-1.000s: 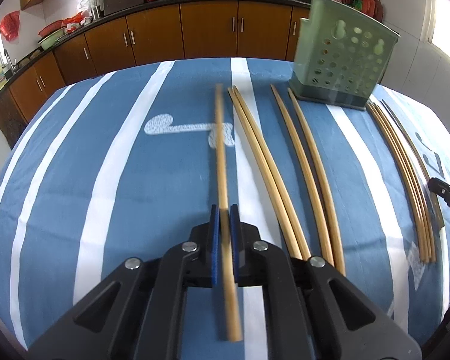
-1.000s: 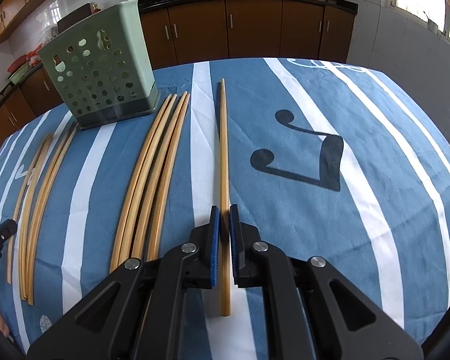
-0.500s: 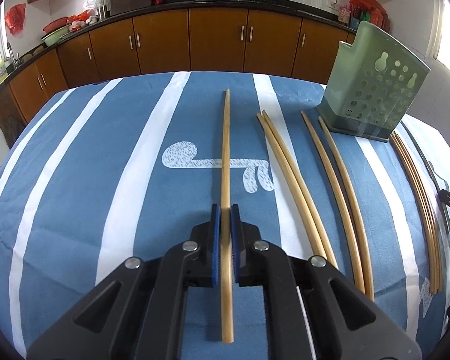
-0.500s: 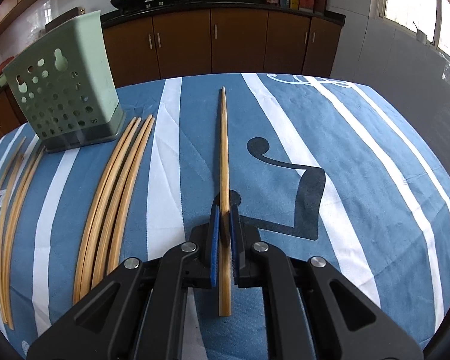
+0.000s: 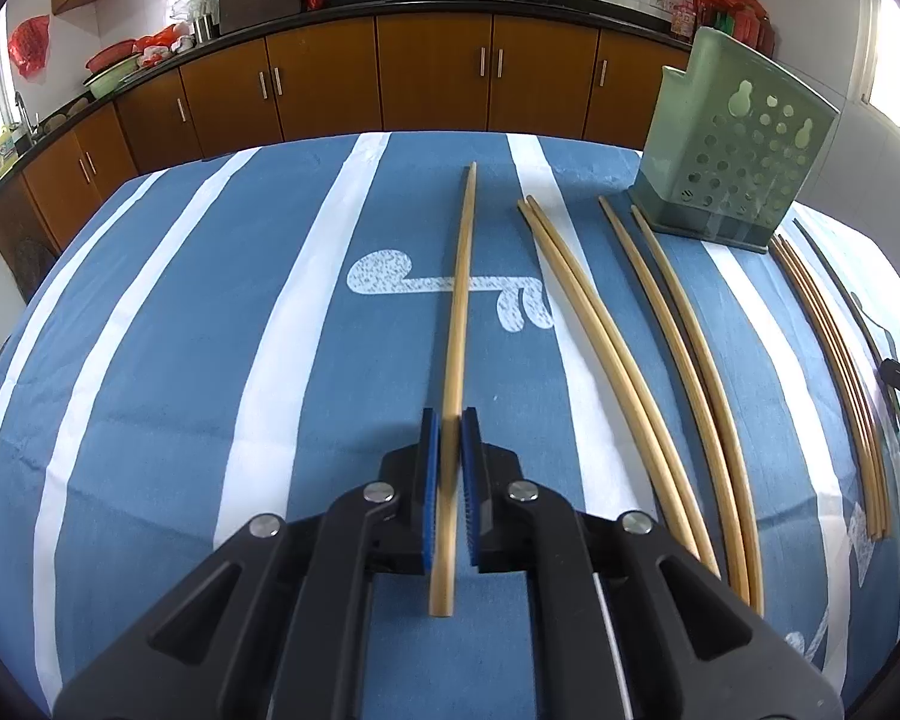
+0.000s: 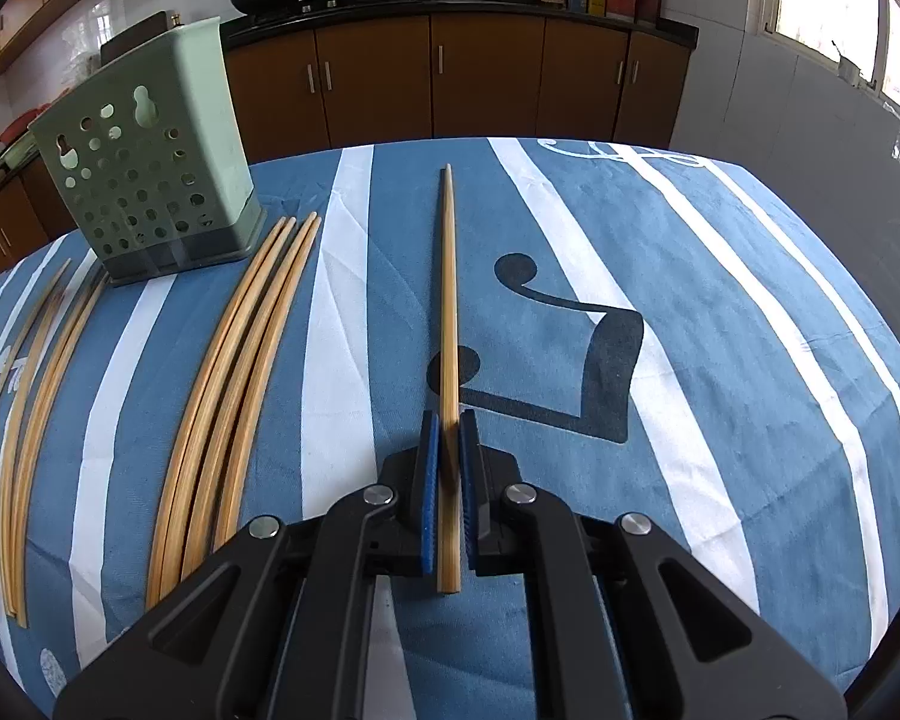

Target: Organize utensils

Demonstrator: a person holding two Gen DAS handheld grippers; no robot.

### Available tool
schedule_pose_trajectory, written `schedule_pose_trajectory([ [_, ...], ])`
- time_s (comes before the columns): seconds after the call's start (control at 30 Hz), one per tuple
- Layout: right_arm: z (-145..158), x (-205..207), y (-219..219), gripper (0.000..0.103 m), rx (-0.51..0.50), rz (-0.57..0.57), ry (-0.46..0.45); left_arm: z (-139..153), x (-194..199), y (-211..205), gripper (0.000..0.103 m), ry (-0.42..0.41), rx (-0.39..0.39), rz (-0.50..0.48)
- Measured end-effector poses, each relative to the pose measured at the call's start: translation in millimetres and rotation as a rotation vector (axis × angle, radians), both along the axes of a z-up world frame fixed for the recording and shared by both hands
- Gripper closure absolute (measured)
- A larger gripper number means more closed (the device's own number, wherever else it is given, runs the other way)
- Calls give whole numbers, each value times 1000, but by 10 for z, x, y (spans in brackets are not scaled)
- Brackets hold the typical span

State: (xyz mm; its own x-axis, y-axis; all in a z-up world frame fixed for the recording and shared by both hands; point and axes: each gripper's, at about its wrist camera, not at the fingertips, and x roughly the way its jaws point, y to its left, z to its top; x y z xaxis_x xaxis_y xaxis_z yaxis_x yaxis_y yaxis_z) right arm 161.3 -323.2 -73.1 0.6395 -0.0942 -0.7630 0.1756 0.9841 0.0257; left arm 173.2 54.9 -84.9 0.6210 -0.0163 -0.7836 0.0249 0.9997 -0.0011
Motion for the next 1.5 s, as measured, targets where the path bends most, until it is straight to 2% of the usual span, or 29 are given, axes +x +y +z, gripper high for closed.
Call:
schedule_pose_trajectory([
  [0.1,78,-69,-19,96,13,5,-27,41,-33,21,95,12,2,8],
  [0.23,308,-214,-39,96,-1,14,-105,220,-126,68,95,-40,6,14],
  [0.57,952,-417,-144,96,14,7,-307,955,-272,176,95,-247,-32,56],
  [0.8,1200,-462,-135,96,23,20,-383,1392,-294,221,95,-360,-63,75],
  [0.97,1237,-470,-97,96,22,34,-391,1487,-300,200,95,-352,-63,42],
  [1.17,1210,-484,-50,96,22,38,-384,1324,-298,146,95,-299,-36,16],
  [1.43,1189,-490,-13,96,17,44,-380,1292,-304,156,97,-295,-38,16],
  [1.5,1148,-492,-25,96,23,43,-367,1214,-307,177,93,-270,-32,12],
])
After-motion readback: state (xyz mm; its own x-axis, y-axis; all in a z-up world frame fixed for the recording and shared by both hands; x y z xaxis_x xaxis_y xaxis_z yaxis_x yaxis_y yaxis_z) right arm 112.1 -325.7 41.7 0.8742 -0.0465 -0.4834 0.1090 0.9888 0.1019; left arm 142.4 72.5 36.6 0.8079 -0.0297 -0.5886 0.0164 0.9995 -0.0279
